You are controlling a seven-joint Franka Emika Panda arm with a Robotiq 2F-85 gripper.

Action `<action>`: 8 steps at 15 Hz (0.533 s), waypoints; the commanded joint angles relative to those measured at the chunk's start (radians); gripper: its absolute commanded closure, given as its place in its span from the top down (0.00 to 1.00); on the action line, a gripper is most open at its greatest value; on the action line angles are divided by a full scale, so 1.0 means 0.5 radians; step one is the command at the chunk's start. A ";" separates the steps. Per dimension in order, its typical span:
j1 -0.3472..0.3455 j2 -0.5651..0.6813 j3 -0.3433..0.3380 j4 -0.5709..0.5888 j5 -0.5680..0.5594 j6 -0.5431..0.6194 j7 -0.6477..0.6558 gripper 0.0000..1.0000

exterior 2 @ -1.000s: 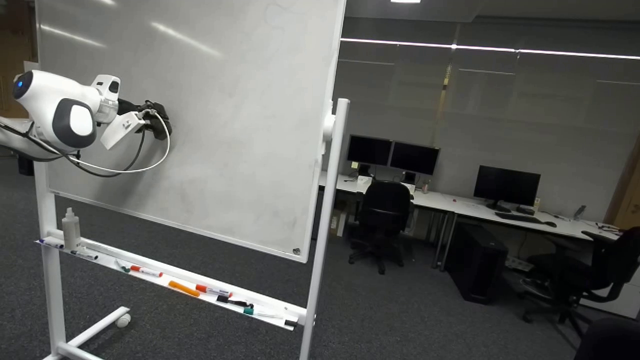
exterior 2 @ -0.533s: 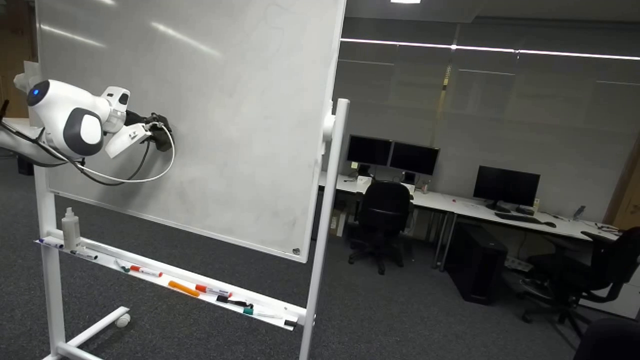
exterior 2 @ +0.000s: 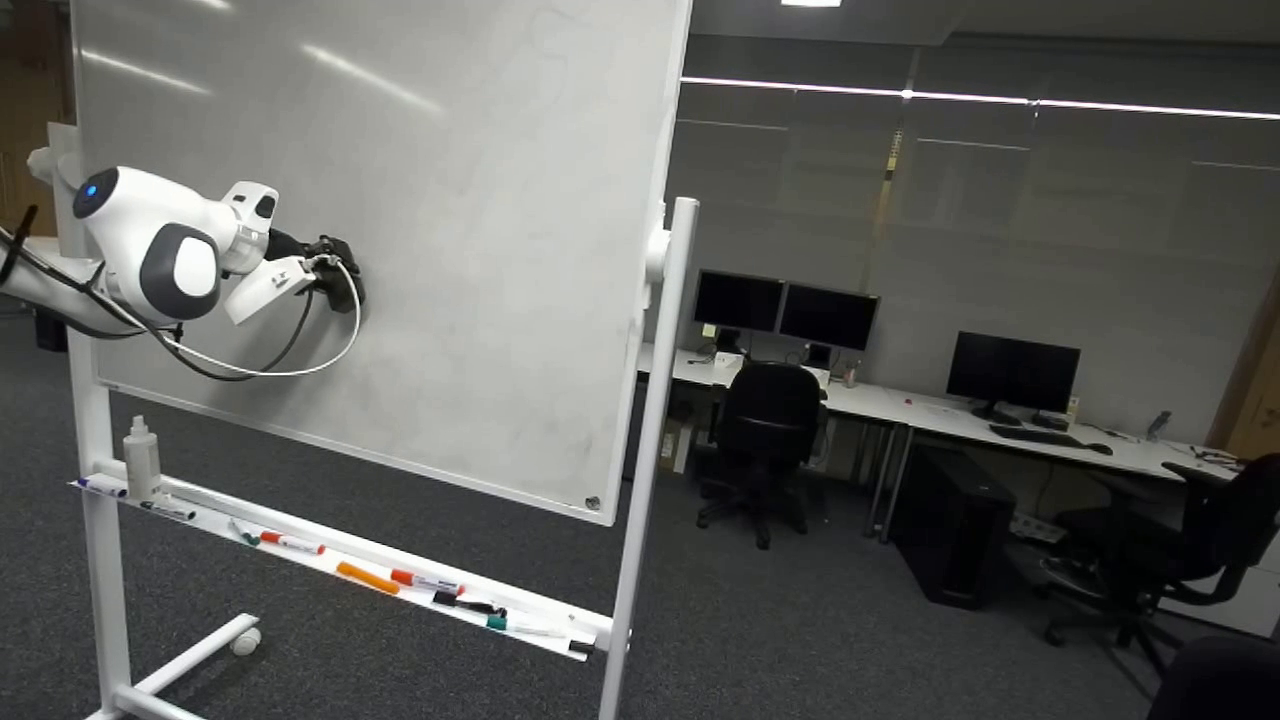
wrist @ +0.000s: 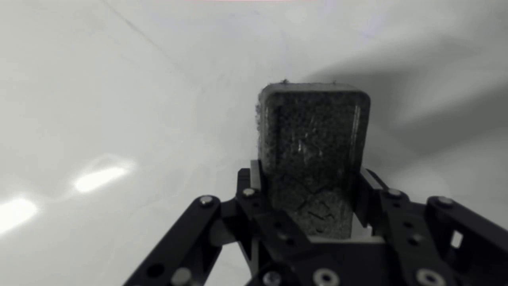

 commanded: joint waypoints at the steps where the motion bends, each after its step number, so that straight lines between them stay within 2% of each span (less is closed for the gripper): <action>1: -0.068 -0.050 -0.025 0.016 0.002 -0.083 -0.003 0.31; 8: -0.178 0.029 -0.039 0.070 -0.004 -0.178 -0.008 0.31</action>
